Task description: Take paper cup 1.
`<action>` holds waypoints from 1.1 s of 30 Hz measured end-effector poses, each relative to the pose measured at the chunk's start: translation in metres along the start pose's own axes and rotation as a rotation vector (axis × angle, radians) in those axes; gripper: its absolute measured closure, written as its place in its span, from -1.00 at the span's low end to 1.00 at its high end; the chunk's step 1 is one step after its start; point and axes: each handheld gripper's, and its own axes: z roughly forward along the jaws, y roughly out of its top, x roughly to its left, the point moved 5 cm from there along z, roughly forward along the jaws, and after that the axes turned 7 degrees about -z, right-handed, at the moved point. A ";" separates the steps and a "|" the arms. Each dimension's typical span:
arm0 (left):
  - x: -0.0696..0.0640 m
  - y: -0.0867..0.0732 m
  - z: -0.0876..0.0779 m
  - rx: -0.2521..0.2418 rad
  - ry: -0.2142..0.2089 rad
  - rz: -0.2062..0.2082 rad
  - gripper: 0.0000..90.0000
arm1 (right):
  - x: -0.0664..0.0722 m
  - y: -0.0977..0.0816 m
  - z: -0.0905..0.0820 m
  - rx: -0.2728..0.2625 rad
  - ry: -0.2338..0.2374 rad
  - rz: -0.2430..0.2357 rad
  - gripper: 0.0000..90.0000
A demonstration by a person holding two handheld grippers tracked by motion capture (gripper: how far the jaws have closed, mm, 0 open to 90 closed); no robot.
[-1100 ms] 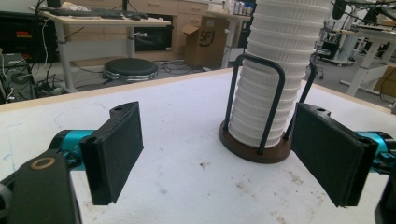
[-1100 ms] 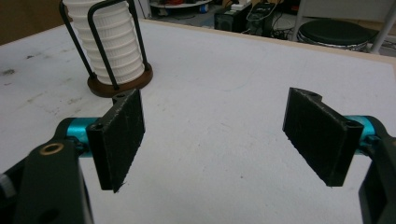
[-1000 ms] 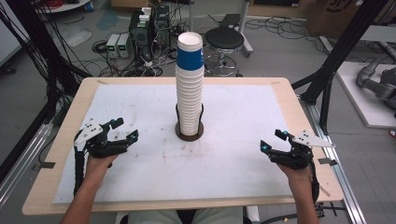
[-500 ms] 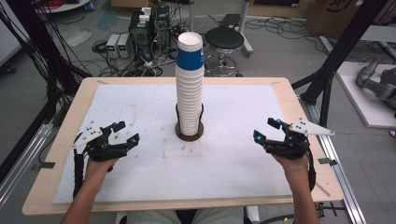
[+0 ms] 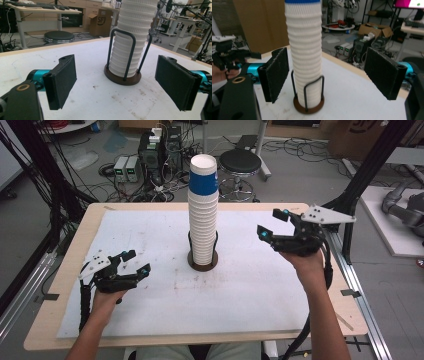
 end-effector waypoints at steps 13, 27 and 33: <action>0.001 -0.001 0.000 -0.003 -0.004 -0.008 -0.62 | 0.005 0.070 0.050 0.048 0.114 -0.045 -0.54; 0.001 -0.003 0.001 0.002 -0.011 -0.018 -0.62 | 0.006 0.111 0.097 0.105 0.153 -0.047 -0.54; 0.002 -0.004 0.001 0.001 -0.008 -0.023 -0.62 | 0.006 0.122 0.117 0.129 0.155 -0.034 -0.54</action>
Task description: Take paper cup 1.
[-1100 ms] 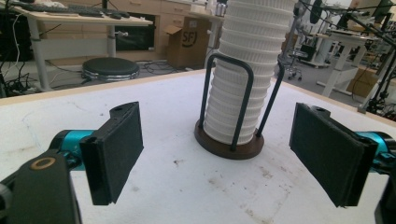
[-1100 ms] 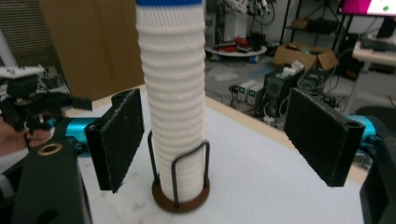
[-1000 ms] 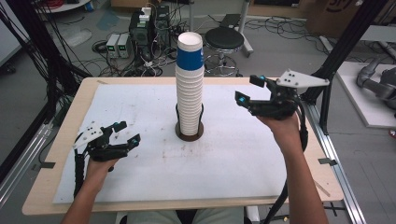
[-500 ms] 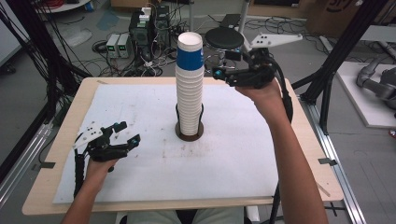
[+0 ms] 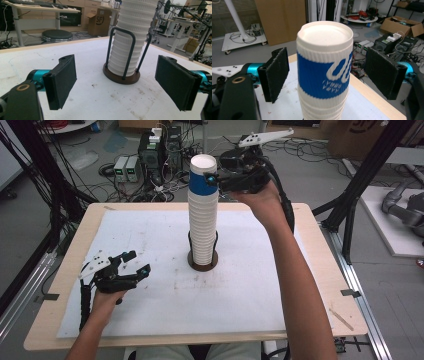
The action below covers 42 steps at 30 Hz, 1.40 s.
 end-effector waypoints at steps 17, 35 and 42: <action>0.001 0.000 0.001 0.002 -0.003 -0.006 -0.62 | 0.001 0.010 0.021 0.032 0.016 -0.010 -0.33; 0.000 0.000 0.000 0.004 -0.014 -0.007 -0.61 | 0.004 0.040 -0.010 -0.105 -0.031 -0.032 -0.28; 0.000 0.000 0.000 0.003 -0.020 -0.008 -0.61 | 0.005 0.048 -0.028 -0.164 -0.058 -0.026 -0.28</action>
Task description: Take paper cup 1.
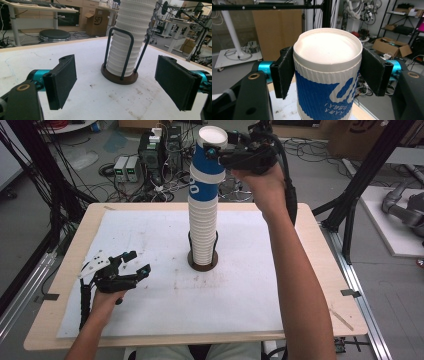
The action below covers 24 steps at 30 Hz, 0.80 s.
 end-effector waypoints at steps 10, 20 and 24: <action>-0.001 0.000 0.000 -0.002 -0.004 -0.002 -0.61 | -0.001 0.007 -0.033 -0.068 -0.039 0.000 -0.28; -0.003 -0.001 0.002 0.004 -0.017 0.003 -0.61 | -0.004 -0.012 -0.078 -0.087 -0.074 0.007 -0.28; -0.005 -0.001 0.003 0.006 -0.027 0.008 -0.61 | -0.004 -0.029 -0.093 -0.076 -0.082 0.010 -0.28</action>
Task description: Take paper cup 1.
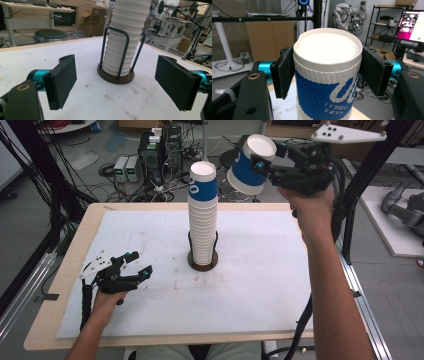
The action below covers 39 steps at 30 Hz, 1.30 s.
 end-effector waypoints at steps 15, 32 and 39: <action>-0.015 -0.001 0.006 -0.005 -0.075 0.037 -0.61 | 0.021 -0.119 -0.025 0.098 0.070 0.019 -0.28; -0.029 -0.004 0.015 0.027 -0.129 0.070 -0.61 | 0.049 -0.207 -0.009 0.166 0.095 0.026 -0.28; -0.032 -0.005 0.018 0.036 -0.142 0.076 -0.61 | 0.056 -0.224 -0.005 0.159 0.117 0.017 -0.28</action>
